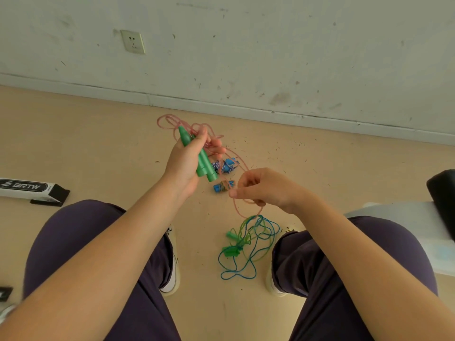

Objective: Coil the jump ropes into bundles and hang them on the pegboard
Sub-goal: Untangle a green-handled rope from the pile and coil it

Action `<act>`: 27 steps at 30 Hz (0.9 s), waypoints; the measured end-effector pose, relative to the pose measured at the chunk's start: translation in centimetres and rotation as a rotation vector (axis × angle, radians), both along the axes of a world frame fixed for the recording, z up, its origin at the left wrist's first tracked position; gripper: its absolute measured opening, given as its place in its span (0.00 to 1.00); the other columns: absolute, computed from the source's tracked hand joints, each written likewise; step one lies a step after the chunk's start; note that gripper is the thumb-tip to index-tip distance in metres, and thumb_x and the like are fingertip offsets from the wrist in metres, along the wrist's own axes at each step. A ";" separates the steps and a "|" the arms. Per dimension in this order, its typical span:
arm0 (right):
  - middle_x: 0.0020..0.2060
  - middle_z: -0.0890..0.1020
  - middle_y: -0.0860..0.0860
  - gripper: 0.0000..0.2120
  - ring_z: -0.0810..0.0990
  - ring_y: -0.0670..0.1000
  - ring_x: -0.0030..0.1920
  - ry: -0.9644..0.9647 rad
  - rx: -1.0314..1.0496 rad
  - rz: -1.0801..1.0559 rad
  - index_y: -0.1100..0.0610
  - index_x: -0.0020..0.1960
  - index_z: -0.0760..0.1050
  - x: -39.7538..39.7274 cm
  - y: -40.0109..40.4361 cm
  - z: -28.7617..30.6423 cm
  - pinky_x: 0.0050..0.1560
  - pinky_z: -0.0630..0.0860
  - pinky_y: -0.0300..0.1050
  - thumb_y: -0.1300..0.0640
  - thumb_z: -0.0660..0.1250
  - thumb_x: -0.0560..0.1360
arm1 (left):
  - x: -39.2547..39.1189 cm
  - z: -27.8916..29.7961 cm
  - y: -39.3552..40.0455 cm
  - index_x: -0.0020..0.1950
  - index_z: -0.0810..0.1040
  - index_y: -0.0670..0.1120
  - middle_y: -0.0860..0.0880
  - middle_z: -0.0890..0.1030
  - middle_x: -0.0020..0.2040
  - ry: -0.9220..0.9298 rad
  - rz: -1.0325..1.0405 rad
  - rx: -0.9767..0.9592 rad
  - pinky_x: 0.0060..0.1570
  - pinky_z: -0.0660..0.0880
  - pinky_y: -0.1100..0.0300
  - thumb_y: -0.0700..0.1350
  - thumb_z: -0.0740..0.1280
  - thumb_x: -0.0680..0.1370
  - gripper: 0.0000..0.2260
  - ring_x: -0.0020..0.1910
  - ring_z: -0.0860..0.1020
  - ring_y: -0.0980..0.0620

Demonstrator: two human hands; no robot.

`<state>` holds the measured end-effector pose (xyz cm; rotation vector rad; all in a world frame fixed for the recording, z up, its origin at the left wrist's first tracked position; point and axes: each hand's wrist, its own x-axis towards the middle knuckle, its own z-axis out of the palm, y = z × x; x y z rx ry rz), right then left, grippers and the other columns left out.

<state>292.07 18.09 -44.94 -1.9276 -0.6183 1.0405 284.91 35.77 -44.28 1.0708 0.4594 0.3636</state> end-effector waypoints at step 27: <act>0.37 0.84 0.59 0.07 0.84 0.57 0.38 0.014 0.121 0.015 0.63 0.51 0.77 1.4 -1.8 1.7 0.42 0.83 0.49 0.63 0.61 0.81 | -0.2 -0.8 1.2 0.49 0.77 0.42 0.51 0.79 0.33 0.220 -0.067 0.437 0.34 0.76 0.60 0.52 0.79 0.70 0.18 0.29 0.76 0.55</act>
